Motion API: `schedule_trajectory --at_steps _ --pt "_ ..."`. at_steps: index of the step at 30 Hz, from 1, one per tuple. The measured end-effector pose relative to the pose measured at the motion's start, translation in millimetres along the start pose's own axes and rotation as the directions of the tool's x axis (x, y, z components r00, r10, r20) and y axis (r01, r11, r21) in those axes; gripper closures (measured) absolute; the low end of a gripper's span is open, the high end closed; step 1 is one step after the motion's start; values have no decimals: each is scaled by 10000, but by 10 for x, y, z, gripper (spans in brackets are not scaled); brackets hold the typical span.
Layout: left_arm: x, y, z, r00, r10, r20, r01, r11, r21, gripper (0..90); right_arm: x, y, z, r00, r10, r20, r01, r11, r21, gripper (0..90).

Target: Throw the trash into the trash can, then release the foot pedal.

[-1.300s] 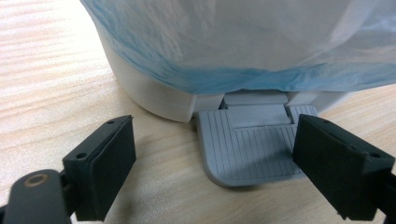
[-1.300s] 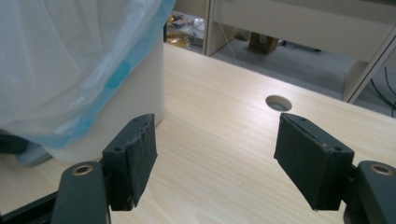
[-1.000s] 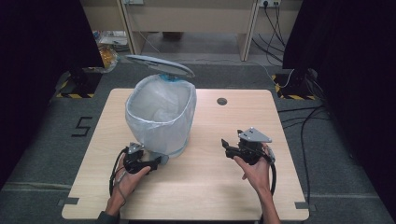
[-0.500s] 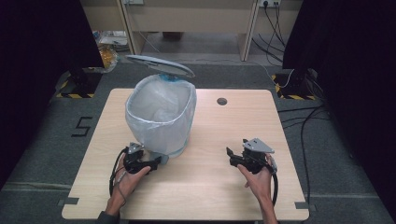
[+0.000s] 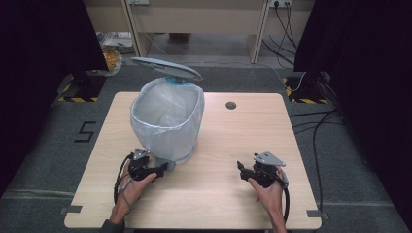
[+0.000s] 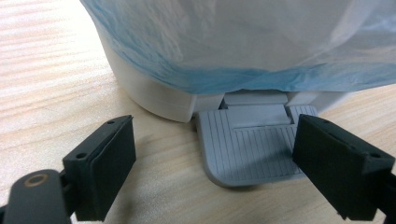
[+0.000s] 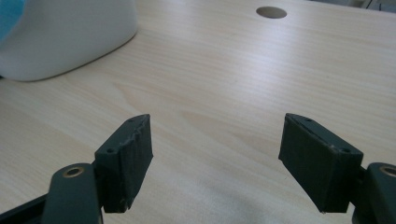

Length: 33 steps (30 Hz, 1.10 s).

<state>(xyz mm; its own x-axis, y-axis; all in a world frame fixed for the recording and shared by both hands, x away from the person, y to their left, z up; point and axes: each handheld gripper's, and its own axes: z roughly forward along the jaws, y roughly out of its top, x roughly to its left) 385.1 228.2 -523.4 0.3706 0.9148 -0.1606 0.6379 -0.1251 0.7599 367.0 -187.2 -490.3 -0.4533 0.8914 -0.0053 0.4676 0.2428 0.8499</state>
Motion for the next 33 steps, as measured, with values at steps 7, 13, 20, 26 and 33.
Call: schedule_trajectory --at_steps 7,13,20,26,33 --pt "1 0 -1 10000 12 -7 -12 10000 10 124 25 -82 21 9999 -75 149 69 9992 406 255" --pt "-1 0 1 10000 -24 -1 24 10000 -21 124 24 -144 2 9999 9 157 -19 9982 602 255" --pt "-2 0 1 10000 -30 -4 30 10000 -27 124 61 -221 -52 10000 8 94 -17 9950 1001 255" --pt "-3 -1 1 10000 -28 -15 28 10000 -26 124 91 -274 -76 9999 -134 85 123 9918 1275 249" --pt "-3 -1 1 10000 -31 -14 31 10000 -30 124 71 -334 -39 9998 -60 164 29 9827 1849 224"
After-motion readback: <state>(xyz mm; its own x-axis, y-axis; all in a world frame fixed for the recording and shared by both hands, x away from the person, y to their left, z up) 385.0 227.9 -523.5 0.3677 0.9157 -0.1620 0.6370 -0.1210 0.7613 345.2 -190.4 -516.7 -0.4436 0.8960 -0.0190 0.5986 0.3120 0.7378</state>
